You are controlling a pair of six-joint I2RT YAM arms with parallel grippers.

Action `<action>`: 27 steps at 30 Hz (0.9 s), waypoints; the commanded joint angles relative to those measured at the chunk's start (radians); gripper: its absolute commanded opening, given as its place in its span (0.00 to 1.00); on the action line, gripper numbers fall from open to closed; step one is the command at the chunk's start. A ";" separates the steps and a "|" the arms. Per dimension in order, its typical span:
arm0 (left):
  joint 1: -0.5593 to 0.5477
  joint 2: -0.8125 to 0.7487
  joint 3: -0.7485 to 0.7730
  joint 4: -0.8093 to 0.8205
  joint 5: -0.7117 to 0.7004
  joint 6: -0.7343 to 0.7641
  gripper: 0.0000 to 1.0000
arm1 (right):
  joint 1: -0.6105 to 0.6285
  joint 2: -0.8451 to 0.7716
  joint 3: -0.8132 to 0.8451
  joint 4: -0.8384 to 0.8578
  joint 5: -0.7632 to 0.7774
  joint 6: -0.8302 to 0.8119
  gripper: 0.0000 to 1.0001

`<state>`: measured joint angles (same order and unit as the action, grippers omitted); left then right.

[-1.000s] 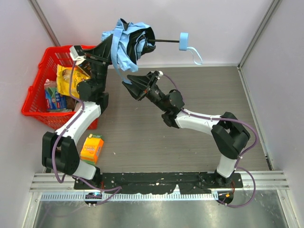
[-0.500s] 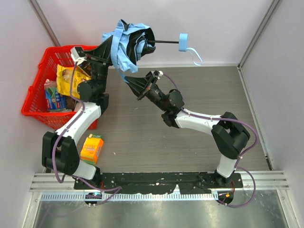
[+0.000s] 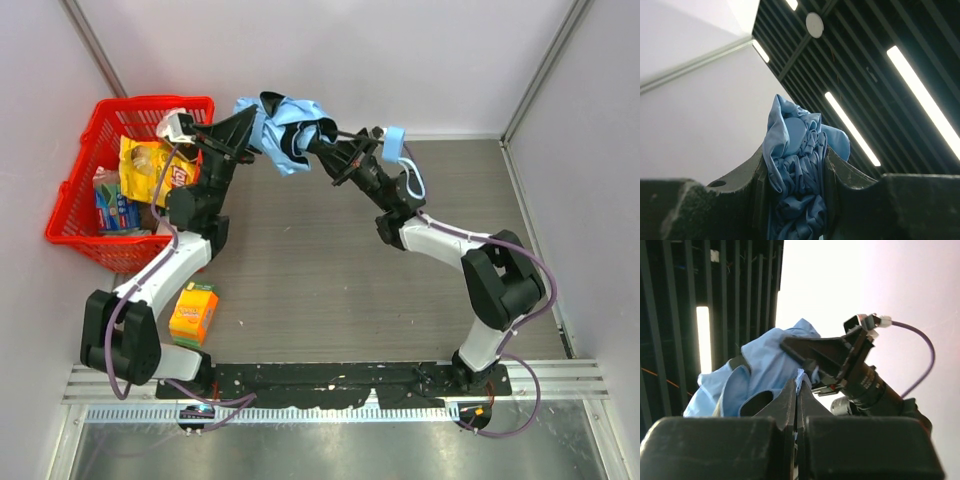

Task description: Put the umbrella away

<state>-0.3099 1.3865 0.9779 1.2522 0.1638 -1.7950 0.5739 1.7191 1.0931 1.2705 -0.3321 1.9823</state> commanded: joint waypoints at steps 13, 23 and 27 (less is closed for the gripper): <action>-0.008 -0.204 -0.332 0.247 0.287 -0.152 0.00 | -0.163 -0.039 0.013 0.178 -0.163 -0.091 0.01; -0.008 -0.386 -0.372 -0.358 0.514 0.159 0.00 | -0.207 -0.139 -0.098 0.118 -0.208 -0.279 0.01; -0.008 -0.417 -0.416 -0.449 0.581 0.258 0.00 | -0.209 -0.157 -0.107 0.171 -0.208 -0.251 0.01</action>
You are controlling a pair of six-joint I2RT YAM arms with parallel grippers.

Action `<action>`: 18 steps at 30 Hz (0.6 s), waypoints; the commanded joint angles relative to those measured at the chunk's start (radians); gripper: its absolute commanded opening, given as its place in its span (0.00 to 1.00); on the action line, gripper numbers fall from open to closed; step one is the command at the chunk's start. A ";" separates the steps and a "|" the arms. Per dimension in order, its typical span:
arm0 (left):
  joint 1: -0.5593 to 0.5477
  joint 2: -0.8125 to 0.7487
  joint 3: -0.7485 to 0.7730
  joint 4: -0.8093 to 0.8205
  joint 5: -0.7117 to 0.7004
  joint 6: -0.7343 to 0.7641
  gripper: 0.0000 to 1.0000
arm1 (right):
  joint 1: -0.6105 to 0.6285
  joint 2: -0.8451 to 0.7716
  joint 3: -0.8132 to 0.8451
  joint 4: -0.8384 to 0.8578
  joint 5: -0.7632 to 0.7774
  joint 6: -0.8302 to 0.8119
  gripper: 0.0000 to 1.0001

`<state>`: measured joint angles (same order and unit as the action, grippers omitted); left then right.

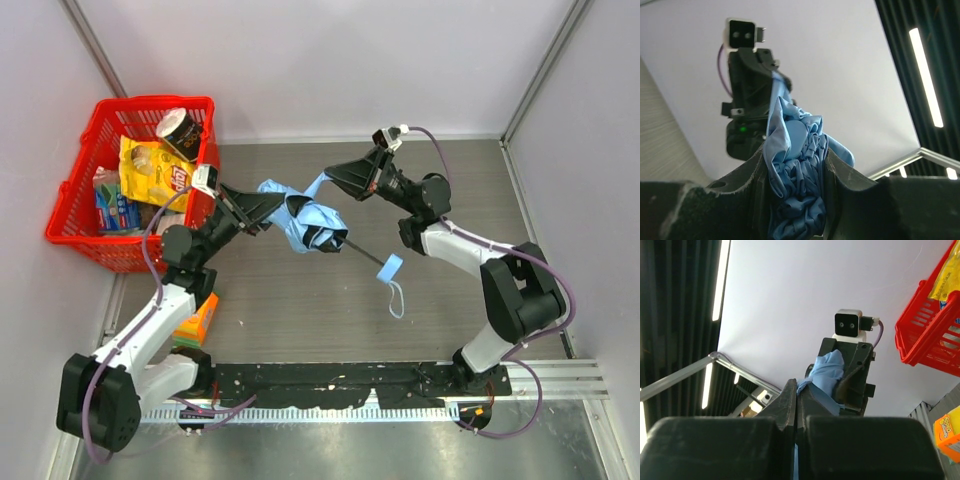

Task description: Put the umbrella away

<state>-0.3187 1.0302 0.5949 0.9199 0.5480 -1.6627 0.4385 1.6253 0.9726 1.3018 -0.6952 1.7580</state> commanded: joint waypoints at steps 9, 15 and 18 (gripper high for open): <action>0.001 -0.148 -0.032 -0.511 0.150 0.375 0.00 | -0.040 -0.188 -0.003 -0.010 0.140 -0.155 0.01; -0.006 -0.128 0.048 -0.824 0.067 0.524 0.00 | 0.035 -0.237 0.041 -0.157 0.074 -0.319 0.01; -0.006 -0.131 0.062 -0.942 -0.012 0.570 0.00 | 0.116 -0.297 0.092 -0.469 0.042 -0.580 0.01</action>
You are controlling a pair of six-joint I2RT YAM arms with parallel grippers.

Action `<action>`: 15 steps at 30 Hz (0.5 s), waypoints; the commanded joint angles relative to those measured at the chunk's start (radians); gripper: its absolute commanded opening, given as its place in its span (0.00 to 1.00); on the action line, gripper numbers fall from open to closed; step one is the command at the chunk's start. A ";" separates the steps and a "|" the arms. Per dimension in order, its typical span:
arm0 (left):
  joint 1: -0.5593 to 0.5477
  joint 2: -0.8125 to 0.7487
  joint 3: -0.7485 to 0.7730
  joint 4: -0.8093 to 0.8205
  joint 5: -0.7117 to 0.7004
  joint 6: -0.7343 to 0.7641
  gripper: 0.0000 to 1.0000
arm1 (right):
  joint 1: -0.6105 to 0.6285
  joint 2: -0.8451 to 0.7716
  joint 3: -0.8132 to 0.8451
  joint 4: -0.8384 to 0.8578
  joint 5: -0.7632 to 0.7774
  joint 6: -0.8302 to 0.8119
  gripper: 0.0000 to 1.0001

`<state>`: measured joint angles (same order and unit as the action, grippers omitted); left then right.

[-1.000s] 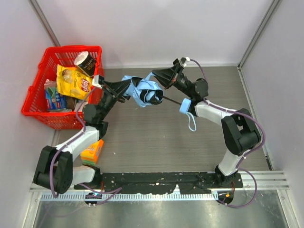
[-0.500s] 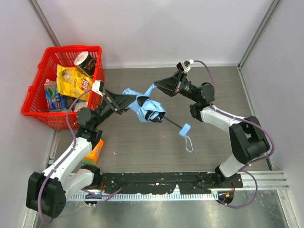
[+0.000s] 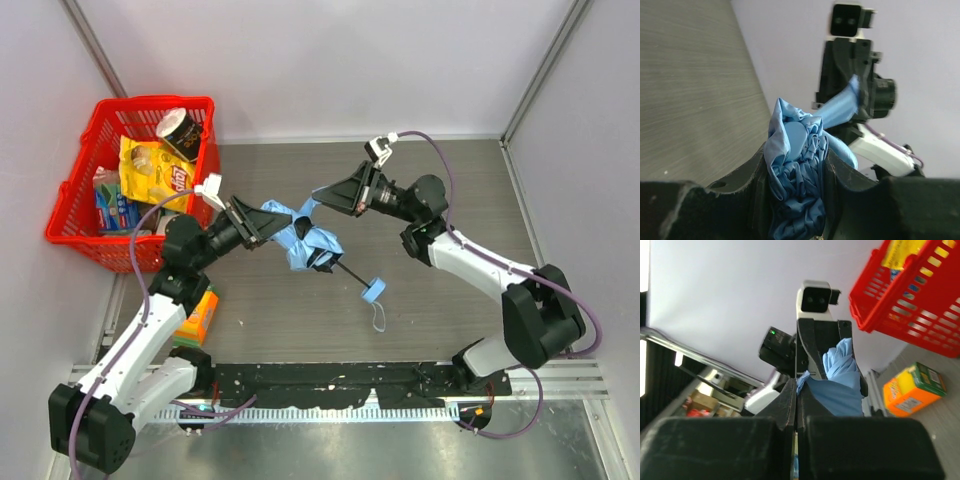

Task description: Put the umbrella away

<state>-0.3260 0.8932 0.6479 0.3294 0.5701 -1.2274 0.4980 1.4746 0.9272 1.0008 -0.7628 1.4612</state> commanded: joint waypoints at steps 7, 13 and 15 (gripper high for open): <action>0.001 0.023 0.062 -0.504 -0.159 0.200 0.00 | 0.244 -0.178 0.263 -0.661 0.190 -0.710 0.01; 0.002 0.043 0.073 -0.536 -0.203 0.206 0.00 | 0.451 -0.145 0.389 -1.031 0.513 -1.069 0.01; 0.001 0.043 0.062 -0.530 -0.219 0.204 0.00 | 0.526 -0.123 0.426 -1.109 0.609 -1.157 0.01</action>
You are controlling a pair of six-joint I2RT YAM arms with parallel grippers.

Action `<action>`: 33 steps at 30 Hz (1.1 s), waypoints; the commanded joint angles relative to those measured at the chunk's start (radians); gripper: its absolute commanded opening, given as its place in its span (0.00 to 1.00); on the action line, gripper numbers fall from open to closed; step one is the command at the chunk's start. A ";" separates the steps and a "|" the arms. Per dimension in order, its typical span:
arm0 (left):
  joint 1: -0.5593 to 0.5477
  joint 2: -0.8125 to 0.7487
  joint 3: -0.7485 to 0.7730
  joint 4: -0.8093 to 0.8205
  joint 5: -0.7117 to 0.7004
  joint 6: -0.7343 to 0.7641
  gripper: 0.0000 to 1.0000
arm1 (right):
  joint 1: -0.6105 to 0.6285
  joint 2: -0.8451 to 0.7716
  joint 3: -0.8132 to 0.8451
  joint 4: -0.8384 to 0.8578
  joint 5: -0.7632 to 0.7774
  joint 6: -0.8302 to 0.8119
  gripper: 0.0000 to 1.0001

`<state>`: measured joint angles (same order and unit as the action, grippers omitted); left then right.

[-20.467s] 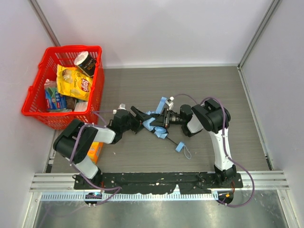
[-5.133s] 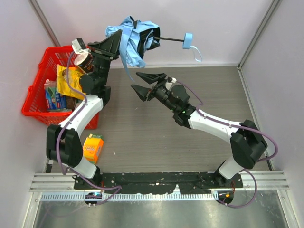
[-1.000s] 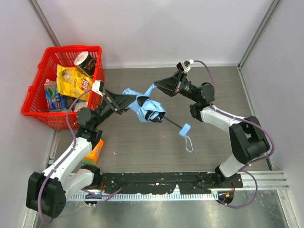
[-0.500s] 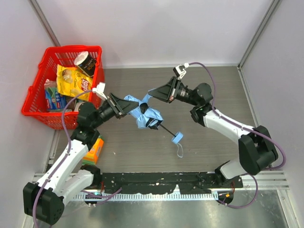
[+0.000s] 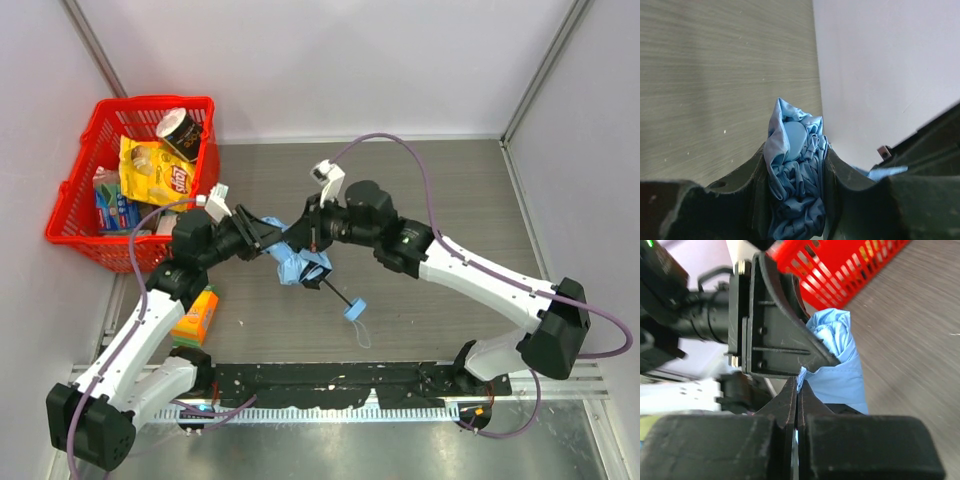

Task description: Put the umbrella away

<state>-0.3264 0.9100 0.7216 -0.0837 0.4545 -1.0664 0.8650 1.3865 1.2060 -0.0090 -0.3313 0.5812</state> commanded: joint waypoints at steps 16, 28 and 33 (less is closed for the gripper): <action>0.003 0.064 -0.053 -0.053 -0.109 0.042 0.00 | 0.318 -0.064 0.038 -0.147 0.328 -0.380 0.01; 0.003 0.033 -0.033 -0.074 -0.120 -0.020 0.00 | 0.489 0.149 0.178 -0.246 0.799 -0.490 0.01; 0.004 0.004 -0.033 -0.067 -0.097 -0.079 0.00 | 0.517 0.209 0.170 -0.236 0.914 -0.531 0.01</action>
<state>-0.3374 0.9508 0.6651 -0.2501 0.4095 -1.0615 1.3205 1.5761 1.3231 -0.3214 0.5442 0.0757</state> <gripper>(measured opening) 0.374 0.035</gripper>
